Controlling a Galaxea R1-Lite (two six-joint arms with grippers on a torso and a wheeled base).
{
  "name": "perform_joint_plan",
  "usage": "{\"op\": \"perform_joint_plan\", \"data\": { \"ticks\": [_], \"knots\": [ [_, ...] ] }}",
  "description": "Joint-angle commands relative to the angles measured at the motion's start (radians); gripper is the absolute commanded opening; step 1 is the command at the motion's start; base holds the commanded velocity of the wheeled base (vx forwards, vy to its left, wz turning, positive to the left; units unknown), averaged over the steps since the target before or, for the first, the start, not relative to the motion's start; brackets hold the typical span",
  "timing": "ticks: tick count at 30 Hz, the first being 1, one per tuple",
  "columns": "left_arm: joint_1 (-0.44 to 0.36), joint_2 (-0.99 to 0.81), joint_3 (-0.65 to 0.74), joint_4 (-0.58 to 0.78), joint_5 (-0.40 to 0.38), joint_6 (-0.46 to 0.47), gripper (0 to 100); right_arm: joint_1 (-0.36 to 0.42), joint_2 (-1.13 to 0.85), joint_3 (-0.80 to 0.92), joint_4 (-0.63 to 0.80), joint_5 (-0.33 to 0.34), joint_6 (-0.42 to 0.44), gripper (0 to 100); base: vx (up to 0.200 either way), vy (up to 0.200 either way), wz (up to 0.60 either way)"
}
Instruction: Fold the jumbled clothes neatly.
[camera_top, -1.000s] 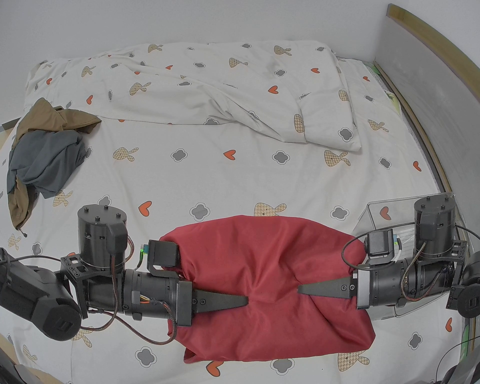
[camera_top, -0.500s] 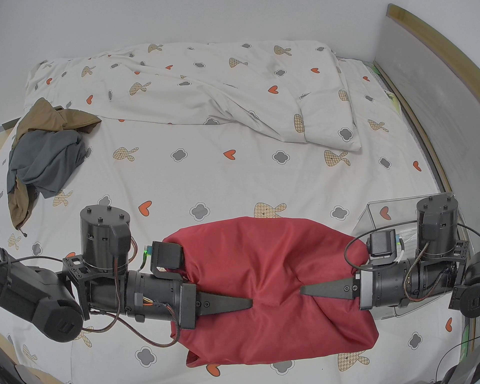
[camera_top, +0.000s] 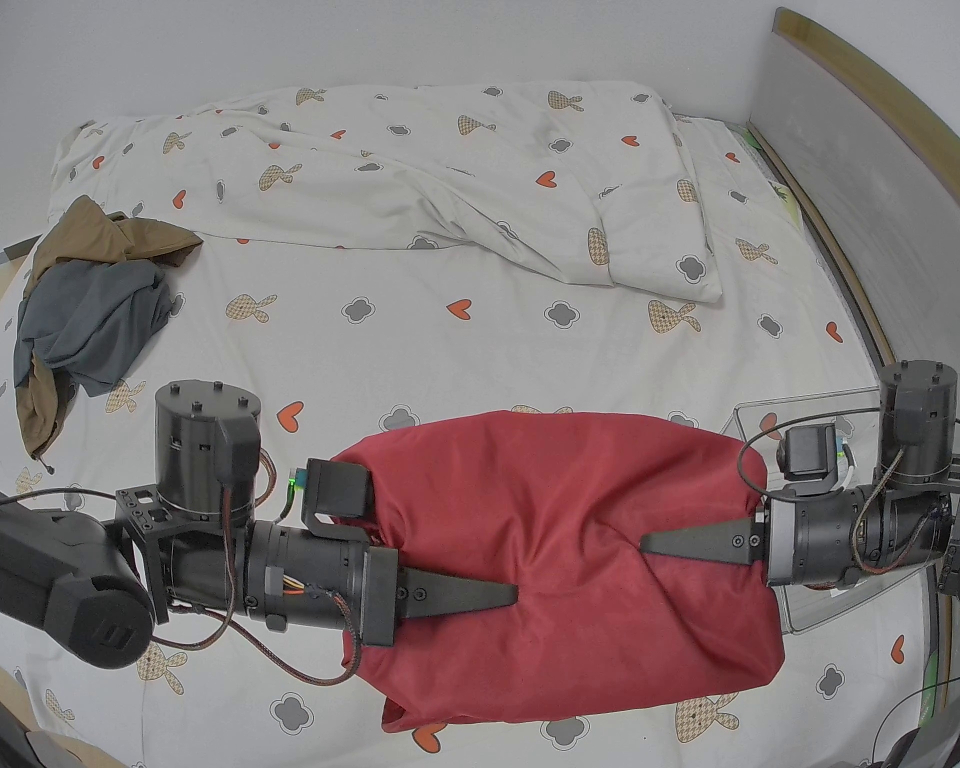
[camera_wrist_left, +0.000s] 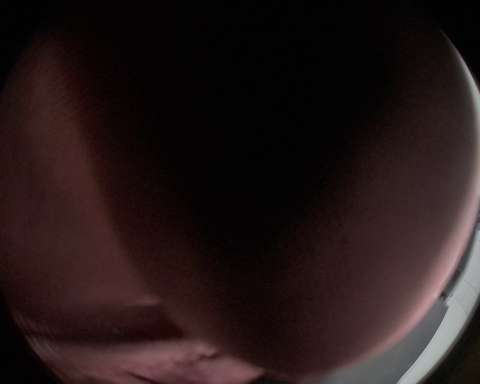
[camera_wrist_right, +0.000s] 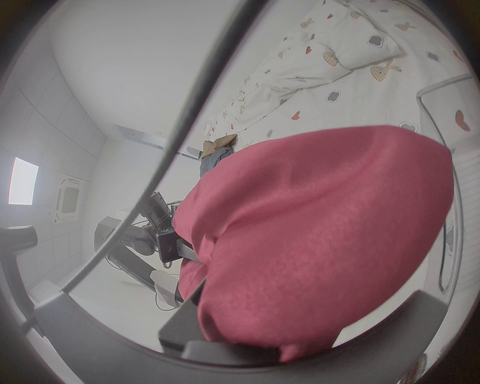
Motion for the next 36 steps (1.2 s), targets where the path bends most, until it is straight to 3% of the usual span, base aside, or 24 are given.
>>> {"op": "perform_joint_plan", "data": {
  "ticks": [1,13,24,33,36],
  "knots": [
    [-0.007,-0.025,-0.030,0.016,0.001,-0.001,0,-0.017,-0.042,-0.020,0.019,-0.002,-0.002,0,0.000,0.000,0.00],
    [-0.074,-0.007,-0.088,0.053,0.026,-0.001,0,-0.024,-0.080,-0.003,0.030,0.000,-0.005,0,0.000,0.000,0.00],
    [-0.083,-0.015,-0.132,0.130,0.030,0.001,0,-0.025,-0.102,-0.002,0.058,0.000,-0.005,0,0.000,0.000,0.00],
    [-0.083,-0.007,-0.140,0.130,0.050,0.001,0,-0.030,-0.122,0.001,0.061,0.000,-0.003,0,0.000,-0.200,0.00],
    [-0.088,-0.004,-0.145,0.131,0.052,0.001,0,-0.053,-0.122,0.001,0.061,0.000,-0.005,0,0.000,0.000,0.00]
  ]
}}
